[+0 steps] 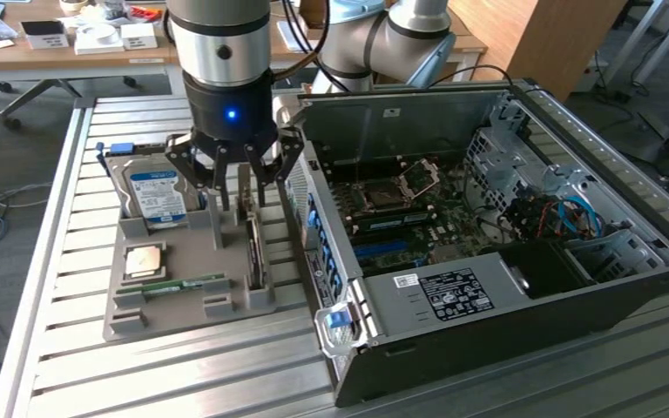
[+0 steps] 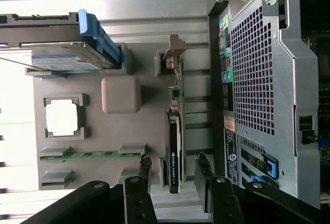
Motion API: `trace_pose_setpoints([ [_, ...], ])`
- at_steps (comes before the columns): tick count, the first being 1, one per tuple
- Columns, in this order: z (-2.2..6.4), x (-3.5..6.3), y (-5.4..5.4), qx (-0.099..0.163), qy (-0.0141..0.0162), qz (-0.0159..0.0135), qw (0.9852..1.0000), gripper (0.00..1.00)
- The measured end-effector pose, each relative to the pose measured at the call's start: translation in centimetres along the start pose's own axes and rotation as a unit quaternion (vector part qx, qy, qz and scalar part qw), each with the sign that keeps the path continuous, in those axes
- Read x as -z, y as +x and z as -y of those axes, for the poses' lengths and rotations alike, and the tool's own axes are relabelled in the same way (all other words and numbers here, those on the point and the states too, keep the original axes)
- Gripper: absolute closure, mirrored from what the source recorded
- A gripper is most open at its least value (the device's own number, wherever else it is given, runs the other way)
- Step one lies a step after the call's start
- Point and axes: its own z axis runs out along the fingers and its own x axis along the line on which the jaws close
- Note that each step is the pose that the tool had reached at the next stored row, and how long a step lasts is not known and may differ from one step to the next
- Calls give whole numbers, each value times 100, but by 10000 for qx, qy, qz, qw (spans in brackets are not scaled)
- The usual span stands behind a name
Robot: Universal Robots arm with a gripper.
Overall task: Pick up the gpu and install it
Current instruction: 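Pick up the gpu and move the gpu toward the slot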
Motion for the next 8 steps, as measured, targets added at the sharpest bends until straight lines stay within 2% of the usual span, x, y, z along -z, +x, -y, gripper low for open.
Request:
trace_pose_setpoints([
  [8,3,-61,1,0,0,0,10000,53],
])
